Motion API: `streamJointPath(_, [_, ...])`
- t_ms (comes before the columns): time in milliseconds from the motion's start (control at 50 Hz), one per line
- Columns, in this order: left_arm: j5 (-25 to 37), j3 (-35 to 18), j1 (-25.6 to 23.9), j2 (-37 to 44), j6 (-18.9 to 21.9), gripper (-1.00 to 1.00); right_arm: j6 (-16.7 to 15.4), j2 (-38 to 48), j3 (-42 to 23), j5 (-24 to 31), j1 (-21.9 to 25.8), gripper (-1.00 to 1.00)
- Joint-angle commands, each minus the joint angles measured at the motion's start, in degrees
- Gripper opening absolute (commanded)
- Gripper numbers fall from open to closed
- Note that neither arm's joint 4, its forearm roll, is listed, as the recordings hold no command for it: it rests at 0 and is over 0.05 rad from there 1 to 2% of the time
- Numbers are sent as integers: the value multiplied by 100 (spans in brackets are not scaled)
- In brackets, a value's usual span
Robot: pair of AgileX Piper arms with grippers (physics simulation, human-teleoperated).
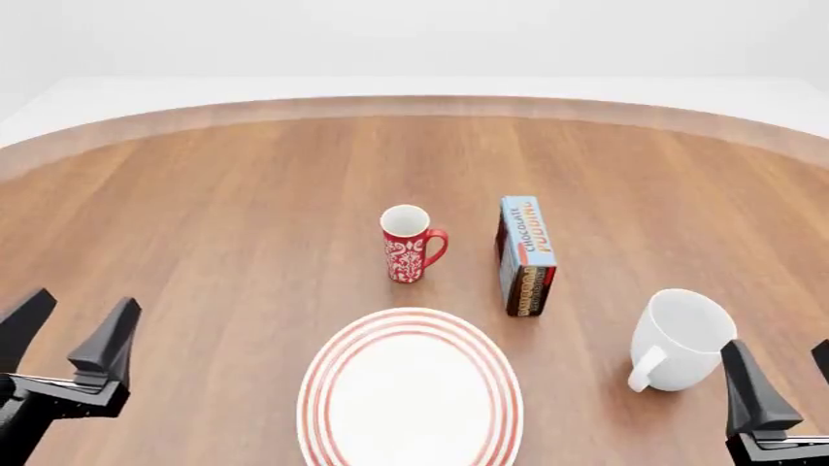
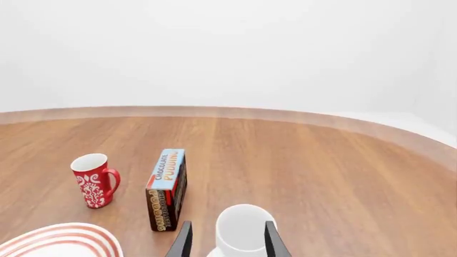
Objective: Pick up the white mug and put it on the plate, and put the chocolate pudding to the right of the plate.
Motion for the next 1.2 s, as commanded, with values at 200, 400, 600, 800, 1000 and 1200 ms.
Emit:
streamJointPath(200, [-702, -434, -417, 1137, 181, 100, -5, 1, 1, -3, 0, 100])
streamJointPath(400, [-959, -636, -590, 1571, 256, 100, -6, 1, 2, -7, 1, 100])
streamJointPath(600, [-1291, -782, -747, 2116, 293, 100, -1, 0, 0, -3, 4, 100])
streamJointPath(800, [-1490, -902, -882, 2468, 304, 100, 2, 0, -1, 0, 6, 100])
streamJointPath(1000, [-1672, -1144, -1083, 2947, 361, 100, 1, 0, -1, -1, 7, 100])
streamJointPath(1200, [-1889, -1365, -1288, 3468, 376, 100, 2, 1, -1, 0, 8, 100])
